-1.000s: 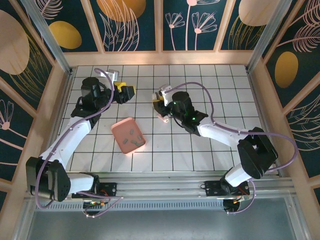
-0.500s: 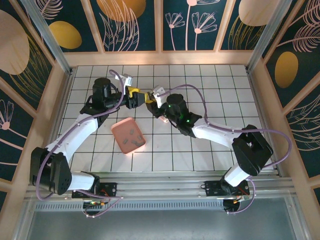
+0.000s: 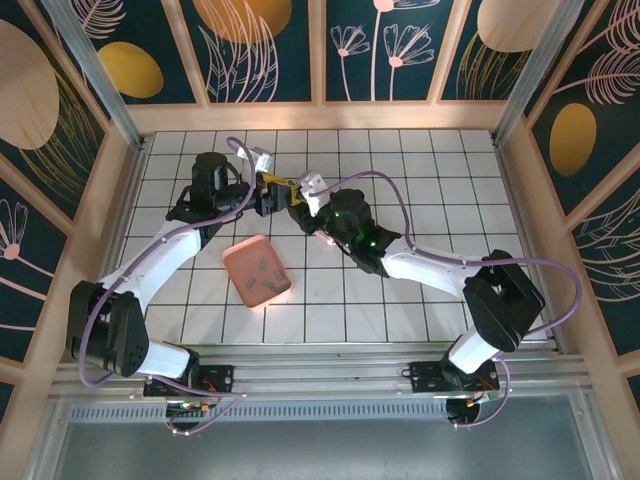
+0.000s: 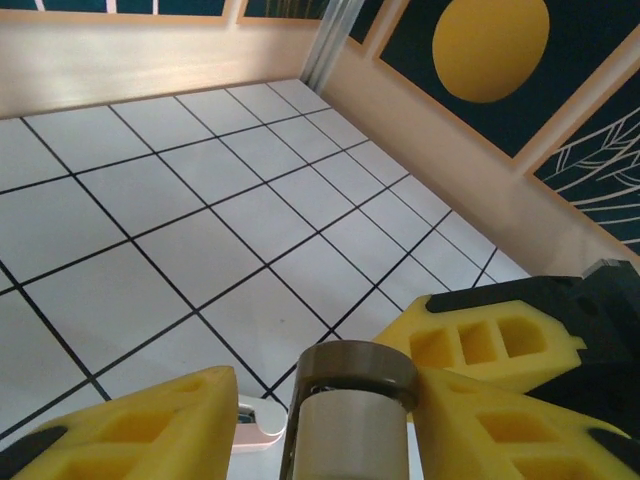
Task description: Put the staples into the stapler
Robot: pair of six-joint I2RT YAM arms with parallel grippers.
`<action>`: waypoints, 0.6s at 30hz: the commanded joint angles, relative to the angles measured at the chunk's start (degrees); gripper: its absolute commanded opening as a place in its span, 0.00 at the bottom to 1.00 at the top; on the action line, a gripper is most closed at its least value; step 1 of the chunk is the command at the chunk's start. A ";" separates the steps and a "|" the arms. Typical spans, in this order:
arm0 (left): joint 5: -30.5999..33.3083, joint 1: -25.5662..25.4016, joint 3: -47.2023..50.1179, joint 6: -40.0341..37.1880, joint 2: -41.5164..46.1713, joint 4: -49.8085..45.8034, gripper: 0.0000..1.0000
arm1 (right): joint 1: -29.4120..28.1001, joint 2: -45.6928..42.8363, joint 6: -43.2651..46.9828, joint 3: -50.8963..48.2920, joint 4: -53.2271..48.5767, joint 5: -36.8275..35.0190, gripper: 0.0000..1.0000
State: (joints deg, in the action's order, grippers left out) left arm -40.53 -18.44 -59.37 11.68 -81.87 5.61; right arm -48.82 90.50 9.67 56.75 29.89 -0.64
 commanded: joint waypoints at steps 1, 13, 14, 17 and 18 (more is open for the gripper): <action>-1.52 -0.02 -1.18 -3.19 -1.00 -2.06 0.41 | -0.56 -0.57 1.83 0.39 5.28 -1.27 0.23; -2.99 -0.05 -4.50 -10.89 -2.34 -6.23 0.00 | 0.65 -6.39 -0.11 -4.80 2.01 -0.51 0.53; -3.67 -0.02 -4.63 -11.65 -2.31 -6.15 0.00 | 1.26 -7.62 -0.66 -5.74 0.78 1.77 0.56; -7.39 0.01 -5.52 -15.52 -2.33 -6.38 0.00 | 4.89 -12.32 -3.17 -8.44 -3.52 10.37 0.59; -9.06 -0.02 -5.89 -17.55 -2.34 -6.78 0.00 | 6.63 -13.83 -3.95 -9.28 -4.68 14.21 0.58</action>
State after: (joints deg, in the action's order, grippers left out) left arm -44.47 -18.52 -62.43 0.32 -84.18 -0.49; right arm -45.63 81.69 8.43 49.19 27.75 4.58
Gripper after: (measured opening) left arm 0.084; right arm 0.584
